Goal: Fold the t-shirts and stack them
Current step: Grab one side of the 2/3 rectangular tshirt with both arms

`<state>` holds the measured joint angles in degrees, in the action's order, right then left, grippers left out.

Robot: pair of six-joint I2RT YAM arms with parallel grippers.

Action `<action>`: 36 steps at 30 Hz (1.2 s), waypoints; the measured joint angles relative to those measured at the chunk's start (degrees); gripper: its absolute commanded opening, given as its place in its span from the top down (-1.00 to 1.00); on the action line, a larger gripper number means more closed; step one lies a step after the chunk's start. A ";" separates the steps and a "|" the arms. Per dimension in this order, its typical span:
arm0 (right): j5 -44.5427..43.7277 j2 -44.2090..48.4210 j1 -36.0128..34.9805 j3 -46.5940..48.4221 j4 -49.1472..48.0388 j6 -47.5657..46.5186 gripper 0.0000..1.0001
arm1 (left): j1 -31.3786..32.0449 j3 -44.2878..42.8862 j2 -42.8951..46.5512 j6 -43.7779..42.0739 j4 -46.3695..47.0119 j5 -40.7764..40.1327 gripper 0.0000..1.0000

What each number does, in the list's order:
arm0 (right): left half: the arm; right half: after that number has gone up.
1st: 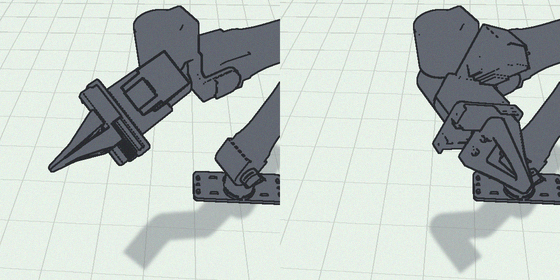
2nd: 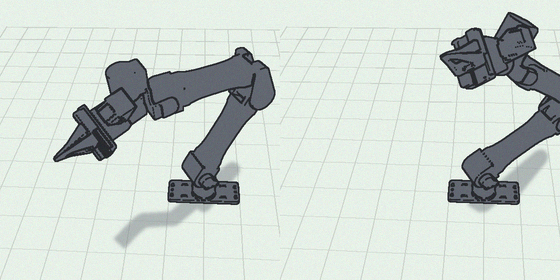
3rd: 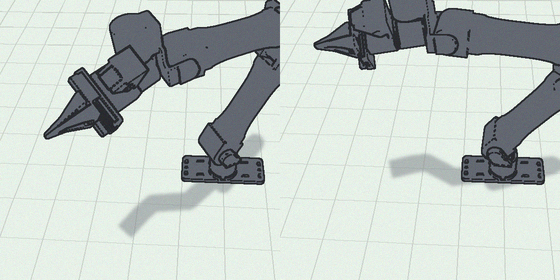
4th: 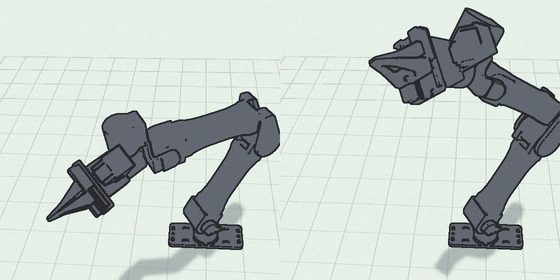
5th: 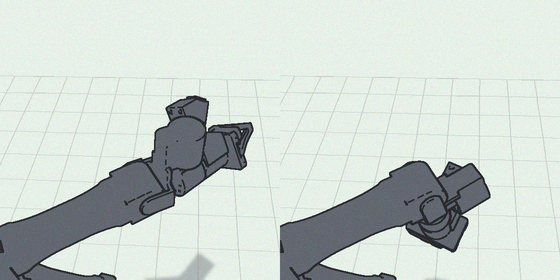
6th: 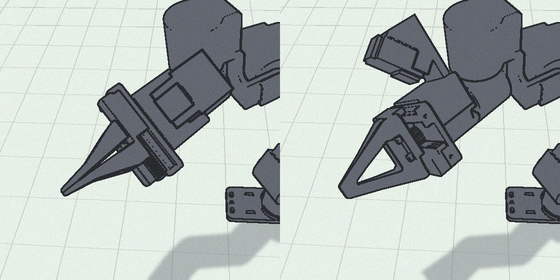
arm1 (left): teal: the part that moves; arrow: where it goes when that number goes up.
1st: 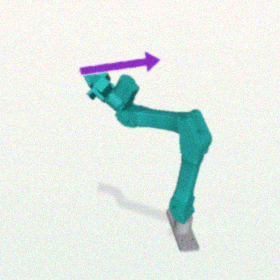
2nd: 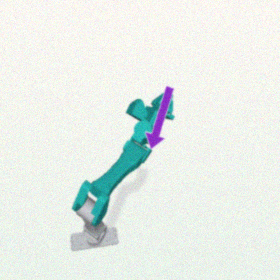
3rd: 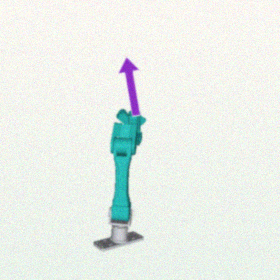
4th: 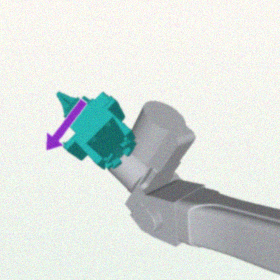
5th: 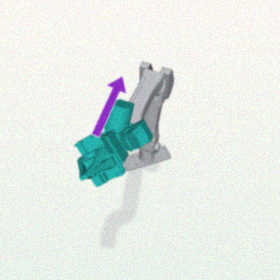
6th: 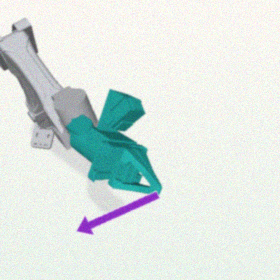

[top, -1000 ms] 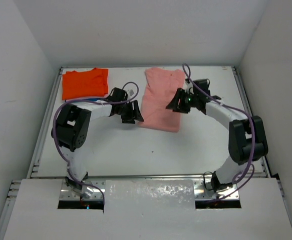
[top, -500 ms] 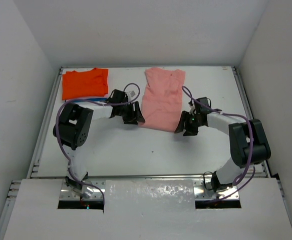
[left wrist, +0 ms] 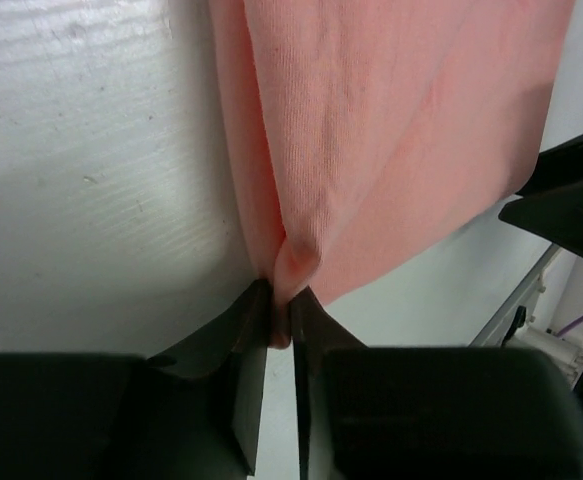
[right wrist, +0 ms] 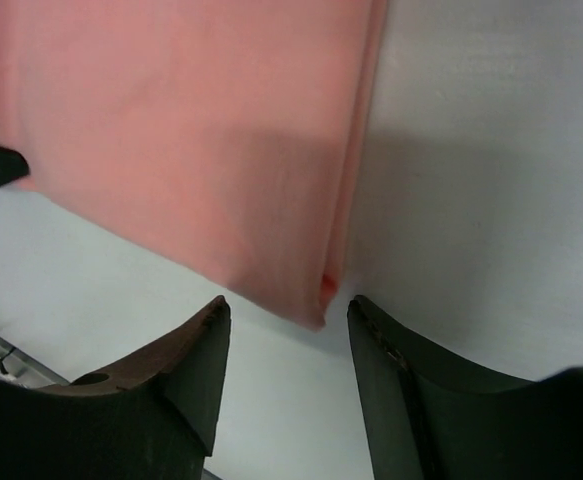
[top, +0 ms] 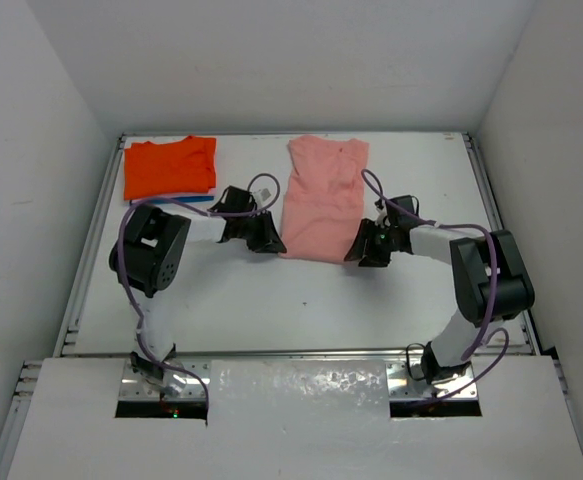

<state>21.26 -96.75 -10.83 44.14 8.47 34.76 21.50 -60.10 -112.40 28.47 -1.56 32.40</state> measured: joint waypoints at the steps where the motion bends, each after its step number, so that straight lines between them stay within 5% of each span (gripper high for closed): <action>1: 0.24 -0.26 0.00 0.00 -0.74 0.17 0.05 | 0.09 0.26 0.00 0.31 0.15 0.07 0.83; 7: 1.62 -3.19 0.13 0.13 -4.42 1.33 1.00 | 0.50 1.01 0.00 1.25 0.98 0.35 1.00; 17: 1.29 3.91 0.11 -3.85 0.50 0.33 1.00 | 1.44 7.76 5.31 4.04 1.79 -0.04 1.00; 36: 1.44 33.59 -0.24 -11.63 18.16 -2.54 1.00 | 7.48 25.16 38.23 17.51 2.95 -2.19 1.00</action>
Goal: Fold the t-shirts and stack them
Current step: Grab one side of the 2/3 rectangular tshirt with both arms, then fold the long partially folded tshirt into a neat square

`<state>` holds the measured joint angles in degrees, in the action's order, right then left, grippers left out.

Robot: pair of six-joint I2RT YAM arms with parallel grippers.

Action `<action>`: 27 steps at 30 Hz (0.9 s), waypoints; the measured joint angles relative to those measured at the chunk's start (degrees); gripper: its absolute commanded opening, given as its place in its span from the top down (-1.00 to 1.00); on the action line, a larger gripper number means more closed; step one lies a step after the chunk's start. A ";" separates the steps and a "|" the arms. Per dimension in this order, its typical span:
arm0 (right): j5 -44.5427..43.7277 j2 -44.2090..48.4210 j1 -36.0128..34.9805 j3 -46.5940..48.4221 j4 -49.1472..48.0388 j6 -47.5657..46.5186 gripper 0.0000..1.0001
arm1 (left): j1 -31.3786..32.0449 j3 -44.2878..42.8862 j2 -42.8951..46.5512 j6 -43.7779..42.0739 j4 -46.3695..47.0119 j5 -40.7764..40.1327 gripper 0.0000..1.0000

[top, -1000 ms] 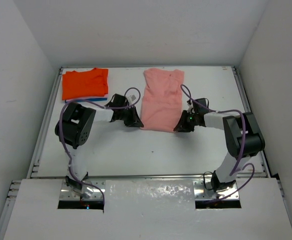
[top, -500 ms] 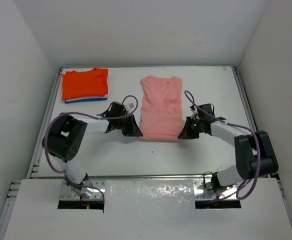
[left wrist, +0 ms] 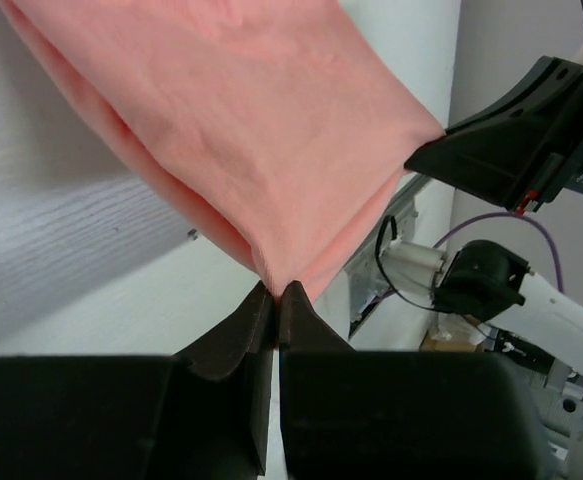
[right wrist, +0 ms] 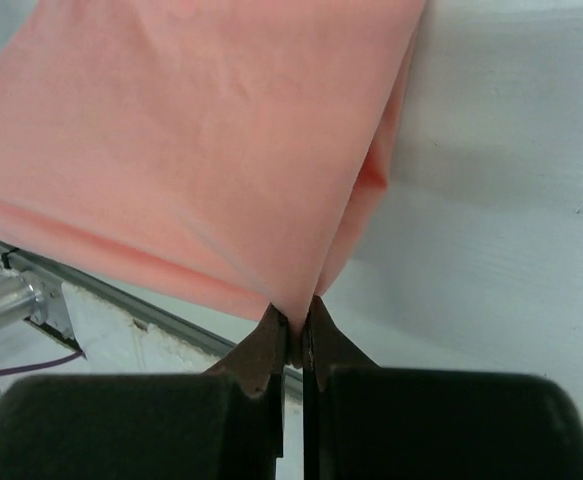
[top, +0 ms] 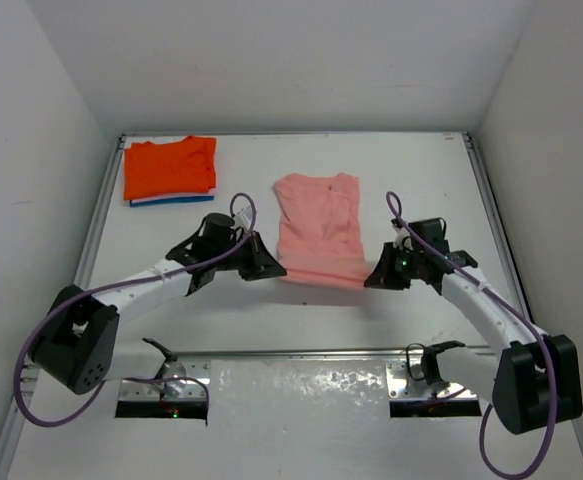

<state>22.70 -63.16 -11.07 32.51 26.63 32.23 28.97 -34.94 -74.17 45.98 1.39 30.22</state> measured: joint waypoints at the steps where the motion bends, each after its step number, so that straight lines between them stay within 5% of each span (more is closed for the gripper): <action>1: -0.20 -0.07 0.00 0.90 0.81 -0.31 1.00 | 0.00 -0.44 0.28 0.31 -0.52 -0.35 1.00; 13: -5.33 -15.32 0.07 22.36 5.53 -3.72 1.00 | -0.63 -15.50 -5.11 -0.28 -6.21 -5.68 1.00; 27: -7.32 -38.18 0.52 51.08 10.38 -5.27 1.00 | -8.44 -36.26 -23.91 -2.12 -8.22 -5.49 1.00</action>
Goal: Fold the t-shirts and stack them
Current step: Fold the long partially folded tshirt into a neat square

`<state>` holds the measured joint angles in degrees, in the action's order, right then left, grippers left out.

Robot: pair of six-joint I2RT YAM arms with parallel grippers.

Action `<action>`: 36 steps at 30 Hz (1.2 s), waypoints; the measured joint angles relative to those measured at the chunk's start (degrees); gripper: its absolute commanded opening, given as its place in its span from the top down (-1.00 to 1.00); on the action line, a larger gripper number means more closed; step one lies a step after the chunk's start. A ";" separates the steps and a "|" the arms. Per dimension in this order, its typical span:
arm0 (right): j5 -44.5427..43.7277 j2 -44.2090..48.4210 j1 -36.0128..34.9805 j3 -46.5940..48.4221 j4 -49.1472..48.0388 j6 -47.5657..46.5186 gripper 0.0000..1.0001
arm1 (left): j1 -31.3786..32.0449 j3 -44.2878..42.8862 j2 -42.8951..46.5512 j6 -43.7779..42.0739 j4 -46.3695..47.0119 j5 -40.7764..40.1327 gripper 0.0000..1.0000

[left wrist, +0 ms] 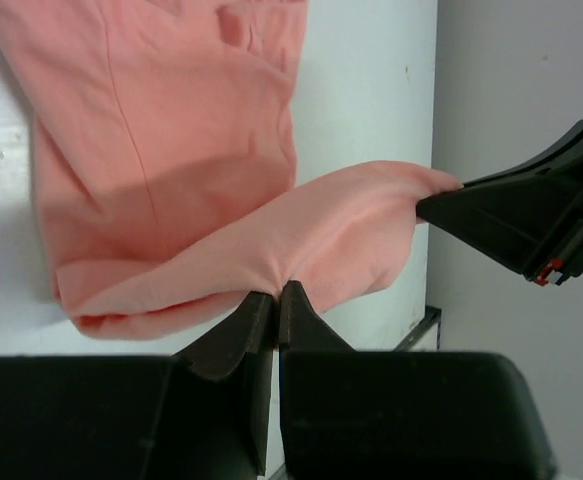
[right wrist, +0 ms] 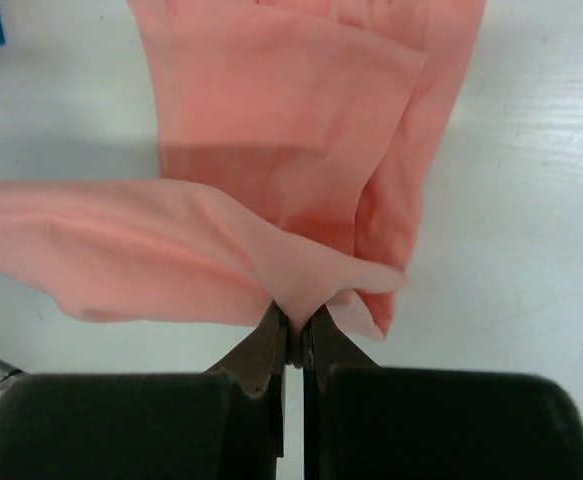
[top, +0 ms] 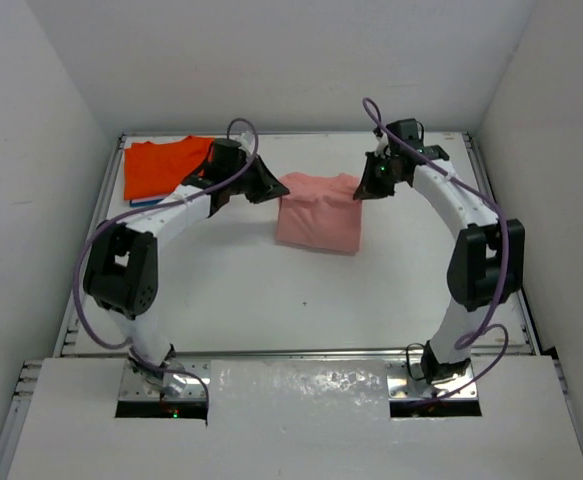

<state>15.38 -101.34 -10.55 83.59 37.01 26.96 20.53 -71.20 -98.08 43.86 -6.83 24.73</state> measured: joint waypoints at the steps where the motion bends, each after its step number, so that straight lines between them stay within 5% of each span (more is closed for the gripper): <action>1: 0.00 -1.84 0.15 2.19 0.13 0.02 1.00 | -0.46 -1.79 -1.75 -0.20 0.13 0.17 1.00; 8: 0.24 -15.17 1.01 16.09 0.79 0.74 0.98 | -3.28 -14.12 -14.10 -1.68 -0.81 1.81 1.00; 9: 0.35 -17.18 1.11 17.97 0.83 1.11 0.81 | -3.56 -15.91 -16.11 -1.88 -0.70 2.01 1.00; 11: 0.81 -20.92 1.40 21.44 0.83 2.16 0.22 | -4.17 -20.52 -20.85 -2.82 -1.75 2.32 0.72; 14: 1.29 -25.79 1.90 25.46 0.31 3.10 0.10 | -4.59 -27.30 -27.89 -4.09 -3.30 2.25 0.43; 16: 1.51 -28.11 2.40 26.95 -0.15 3.78 0.07 | -5.07 -30.42 -31.45 -5.09 -4.13 2.10 -0.12; 18: 1.81 -29.77 3.10 27.96 -0.61 4.61 0.07 | -5.64 -33.18 -34.29 -5.90 -5.35 2.10 -0.35; 28: 8.52 -28.55 6.23 21.92 -9.01 4.33 0.28 | -10.99 -37.92 -36.50 -10.21 -7.34 3.43 -0.26; 36: 11.58 -27.06 5.57 15.50 -15.87 4.85 -0.01 | -9.81 -36.74 -36.50 -11.50 -3.52 10.21 -0.25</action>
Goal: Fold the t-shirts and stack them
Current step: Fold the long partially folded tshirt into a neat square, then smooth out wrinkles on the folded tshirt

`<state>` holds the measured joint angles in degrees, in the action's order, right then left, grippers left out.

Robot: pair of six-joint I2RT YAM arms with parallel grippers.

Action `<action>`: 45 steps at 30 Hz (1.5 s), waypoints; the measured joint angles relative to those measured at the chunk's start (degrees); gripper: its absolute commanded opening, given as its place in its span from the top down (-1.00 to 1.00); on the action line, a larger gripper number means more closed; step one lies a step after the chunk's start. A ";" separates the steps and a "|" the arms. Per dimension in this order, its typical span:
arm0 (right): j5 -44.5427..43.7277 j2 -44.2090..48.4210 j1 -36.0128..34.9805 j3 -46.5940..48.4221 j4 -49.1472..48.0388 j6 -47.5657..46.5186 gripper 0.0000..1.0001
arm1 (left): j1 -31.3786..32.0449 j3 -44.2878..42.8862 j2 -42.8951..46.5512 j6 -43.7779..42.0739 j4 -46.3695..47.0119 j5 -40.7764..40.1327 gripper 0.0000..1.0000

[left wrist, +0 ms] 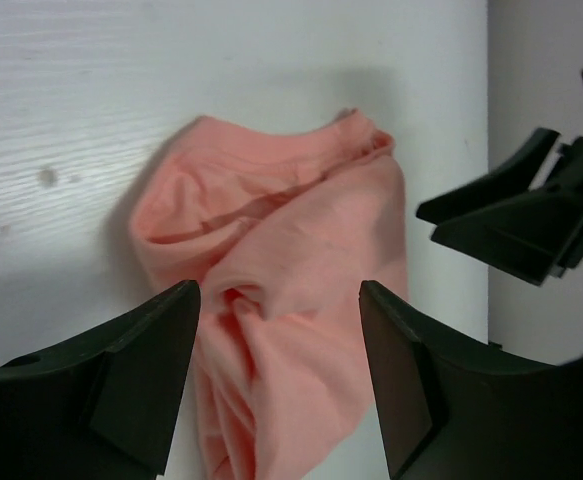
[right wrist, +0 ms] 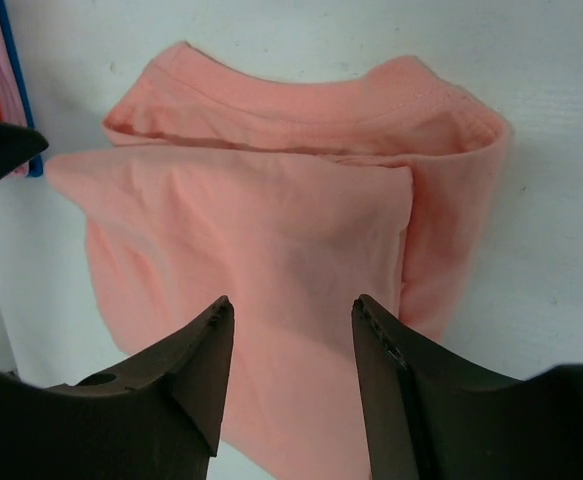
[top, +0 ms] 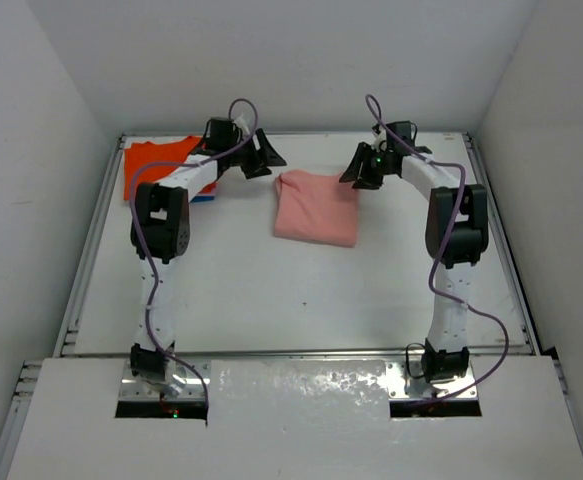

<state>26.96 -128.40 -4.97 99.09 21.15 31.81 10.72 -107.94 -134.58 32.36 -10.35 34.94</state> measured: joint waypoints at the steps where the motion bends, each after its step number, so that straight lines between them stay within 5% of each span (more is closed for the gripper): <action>1: -0.24 0.00 0.00 -0.15 -0.20 -0.35 -0.02 | 0.48 0.00 0.00 0.00 0.70 0.83 -0.25; 17: -1.20 -3.39 2.01 3.67 -1.20 -2.25 0.01 | 3.63 -0.96 -1.22 0.66 5.18 4.98 -0.22; 33: 1.99 -8.22 1.99 4.24 -4.55 0.17 0.06 | 1.86 -3.28 -3.15 -4.02 0.00 -1.51 -0.19; 39: 2.91 -8.31 2.01 4.37 -6.08 1.42 0.16 | 1.66 -1.73 -1.09 -6.16 -1.46 -1.92 0.27; 45: 3.19 -8.50 2.01 4.46 -6.14 2.10 0.19 | 1.68 2.25 3.58 -7.98 -2.58 0.48 0.36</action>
<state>30.15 -136.90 -2.96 103.55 15.00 33.91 12.40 -105.69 -131.00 24.38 -12.93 35.42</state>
